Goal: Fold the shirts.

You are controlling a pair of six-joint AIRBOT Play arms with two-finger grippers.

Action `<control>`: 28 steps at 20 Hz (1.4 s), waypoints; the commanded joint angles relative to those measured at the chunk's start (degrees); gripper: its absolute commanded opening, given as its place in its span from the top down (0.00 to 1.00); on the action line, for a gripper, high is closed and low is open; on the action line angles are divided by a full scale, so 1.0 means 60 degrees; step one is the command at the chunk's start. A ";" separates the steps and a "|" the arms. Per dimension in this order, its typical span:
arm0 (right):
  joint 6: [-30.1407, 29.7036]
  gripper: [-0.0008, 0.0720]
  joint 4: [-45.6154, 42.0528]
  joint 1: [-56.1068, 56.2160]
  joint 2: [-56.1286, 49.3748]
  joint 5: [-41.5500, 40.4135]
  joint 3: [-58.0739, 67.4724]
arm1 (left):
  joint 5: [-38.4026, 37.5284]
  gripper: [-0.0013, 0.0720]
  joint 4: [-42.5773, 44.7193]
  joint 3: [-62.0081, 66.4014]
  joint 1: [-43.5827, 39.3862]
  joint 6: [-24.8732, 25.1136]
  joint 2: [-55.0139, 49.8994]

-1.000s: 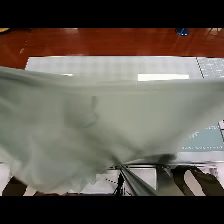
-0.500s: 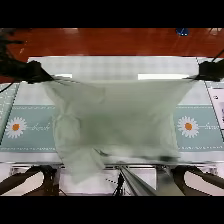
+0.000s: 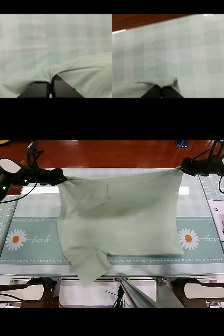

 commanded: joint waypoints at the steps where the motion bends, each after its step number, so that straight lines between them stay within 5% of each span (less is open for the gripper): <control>1: -0.0007 0.96 0.0368 0.0007 -0.0397 -0.1421 -0.0004 | 0.2018 0.94 -0.0291 -0.0007 -0.0284 0.0036 -0.0455; 10: -0.0007 0.95 0.0299 -0.0040 -0.1013 -0.0448 -0.0004 | 0.1541 0.94 -0.0244 -0.0004 -0.0605 0.0076 -0.1144; 17: 0.0022 0.95 0.0069 -0.0280 -0.0583 0.2827 -0.0004 | -0.3803 0.94 0.0080 -0.0018 0.0244 0.0259 -0.0918; 26: 0.0328 0.95 -0.0856 -0.0204 -0.0925 0.3861 -0.0015 | -0.4011 0.93 0.0481 -0.0317 -0.0186 -0.0521 -0.1588; 28: 0.0226 0.67 -0.0863 -0.0215 -0.0871 0.4033 -0.0004 | -0.4193 0.71 0.0463 -0.0306 -0.0084 -0.0586 -0.1504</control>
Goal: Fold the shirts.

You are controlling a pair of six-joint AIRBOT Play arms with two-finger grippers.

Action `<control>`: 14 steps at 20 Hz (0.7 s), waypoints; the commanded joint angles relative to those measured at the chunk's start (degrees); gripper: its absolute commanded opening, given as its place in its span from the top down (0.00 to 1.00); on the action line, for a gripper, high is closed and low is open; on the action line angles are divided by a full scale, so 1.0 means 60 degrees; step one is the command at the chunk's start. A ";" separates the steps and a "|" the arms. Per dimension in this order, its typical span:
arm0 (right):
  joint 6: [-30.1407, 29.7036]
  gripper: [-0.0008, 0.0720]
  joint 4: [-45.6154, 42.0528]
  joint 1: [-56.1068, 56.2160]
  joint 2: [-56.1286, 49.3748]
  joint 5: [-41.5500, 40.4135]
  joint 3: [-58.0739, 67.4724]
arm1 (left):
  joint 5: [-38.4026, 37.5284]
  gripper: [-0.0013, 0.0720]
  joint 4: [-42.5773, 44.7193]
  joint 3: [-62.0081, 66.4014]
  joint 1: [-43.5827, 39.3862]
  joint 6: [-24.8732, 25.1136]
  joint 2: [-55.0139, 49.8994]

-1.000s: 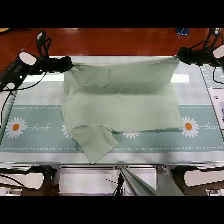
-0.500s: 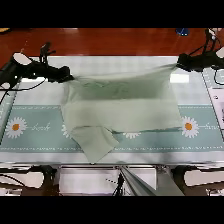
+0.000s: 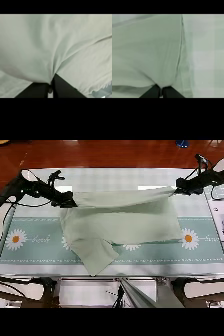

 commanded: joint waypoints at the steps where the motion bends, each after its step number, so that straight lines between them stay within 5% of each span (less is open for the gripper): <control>1: -0.0331 0.61 -0.0076 -0.0066 0.0109 0.0535 0.0007 | -0.0634 0.58 0.0018 -0.0022 0.0178 -0.0178 0.0058; 2: -0.0572 0.61 -0.0200 -0.0131 0.0266 0.0885 0.0007 | -0.1071 0.52 0.0018 0.0025 0.0375 -0.0178 0.0204; 7: -0.0849 0.61 -0.2692 -0.0474 0.1326 0.4044 0.0000 | -0.2248 0.52 0.0095 -0.0539 0.1457 -0.0171 0.1989; 8: -0.0849 0.52 -0.3166 -0.0543 0.1552 0.4105 -0.0007 | -0.2248 0.52 0.0321 -0.0987 0.1625 -0.0168 0.2495; 11: -0.0892 0.32 -0.2747 -0.0918 0.2044 0.3945 -0.0007 | -0.1974 0.21 0.1067 -0.3158 0.2091 -0.0142 0.3898; 14: -0.1180 0.30 -0.1439 -0.1341 0.2131 0.3748 -0.0080 | -0.1643 0.21 0.0936 -0.5577 0.2503 -0.0033 0.4907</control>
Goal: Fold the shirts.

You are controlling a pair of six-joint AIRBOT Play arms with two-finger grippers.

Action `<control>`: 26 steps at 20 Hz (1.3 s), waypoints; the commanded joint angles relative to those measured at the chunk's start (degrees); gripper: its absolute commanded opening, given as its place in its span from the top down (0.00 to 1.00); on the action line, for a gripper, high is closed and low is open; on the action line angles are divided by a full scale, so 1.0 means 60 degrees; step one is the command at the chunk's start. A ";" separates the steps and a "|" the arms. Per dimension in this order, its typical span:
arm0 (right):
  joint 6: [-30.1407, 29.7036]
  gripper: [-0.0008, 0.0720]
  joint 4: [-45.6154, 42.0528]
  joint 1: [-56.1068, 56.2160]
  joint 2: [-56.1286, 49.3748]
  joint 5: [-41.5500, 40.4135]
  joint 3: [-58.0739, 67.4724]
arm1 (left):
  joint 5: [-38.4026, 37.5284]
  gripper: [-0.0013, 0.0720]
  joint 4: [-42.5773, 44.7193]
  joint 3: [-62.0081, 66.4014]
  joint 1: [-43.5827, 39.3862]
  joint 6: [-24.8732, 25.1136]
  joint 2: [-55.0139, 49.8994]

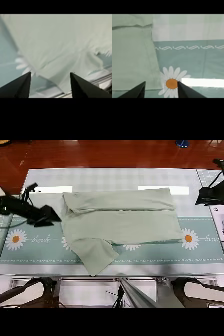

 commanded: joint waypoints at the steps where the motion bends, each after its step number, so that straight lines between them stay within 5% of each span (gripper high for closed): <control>1: -0.0339 0.30 0.1118 -0.0455 0.0208 -0.0033 -0.0211 | 0.0379 0.21 0.0091 -0.2554 0.0382 0.0189 0.1220; 8: -0.0623 0.30 0.1982 -0.0736 0.0208 -0.0663 -0.1749 | 0.1719 0.21 -0.1362 -0.4721 0.0164 0.0543 0.1308; 15: -0.0616 0.30 0.2106 -0.0736 0.0237 -0.0882 -0.1854 | 0.3650 0.22 -0.2743 -0.4812 -0.2098 0.0397 0.0583; 16: -0.0616 0.30 0.2106 -0.0736 0.0266 -0.0882 -0.1854 | 0.3931 0.26 -0.3027 -0.4812 -0.2506 0.0393 0.0324; 19: -0.0612 0.30 0.2091 -0.0736 0.0375 -0.0885 -0.1854 | 0.4146 0.93 -0.3096 -0.4812 -0.3034 0.0404 -0.0364; 26: -0.0612 0.30 0.2641 -0.2936 0.0386 -0.0444 -0.2503 | 0.3581 0.94 -0.2841 -0.4809 -0.2565 0.0645 0.0109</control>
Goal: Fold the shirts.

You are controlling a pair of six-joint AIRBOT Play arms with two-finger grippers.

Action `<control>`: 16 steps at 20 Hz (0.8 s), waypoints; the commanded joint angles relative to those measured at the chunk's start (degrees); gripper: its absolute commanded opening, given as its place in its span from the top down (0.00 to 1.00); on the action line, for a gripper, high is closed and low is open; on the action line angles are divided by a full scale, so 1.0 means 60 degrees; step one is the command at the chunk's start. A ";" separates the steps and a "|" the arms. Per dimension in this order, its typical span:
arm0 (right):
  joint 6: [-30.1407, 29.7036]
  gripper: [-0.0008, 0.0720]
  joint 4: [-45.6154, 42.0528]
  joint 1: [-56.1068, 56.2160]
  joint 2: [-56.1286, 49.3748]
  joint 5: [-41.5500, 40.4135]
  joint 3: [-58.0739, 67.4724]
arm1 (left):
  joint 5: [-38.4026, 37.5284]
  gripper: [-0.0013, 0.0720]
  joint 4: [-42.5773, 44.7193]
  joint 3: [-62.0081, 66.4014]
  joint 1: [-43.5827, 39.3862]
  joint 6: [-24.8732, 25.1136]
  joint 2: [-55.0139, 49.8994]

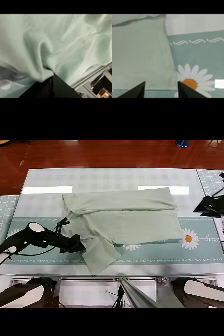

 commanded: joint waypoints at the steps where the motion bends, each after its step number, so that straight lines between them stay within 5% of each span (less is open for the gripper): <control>1: 0.0018 0.30 0.0444 -0.1479 0.0011 0.0364 -0.0801 | -0.0087 0.94 0.0076 -0.0004 0.0186 0.0208 0.0372; 16: -0.0499 0.30 0.1603 -0.1129 0.0007 -0.2357 -0.4575 | -0.0193 0.94 0.0073 0.0040 0.0401 0.0342 0.0801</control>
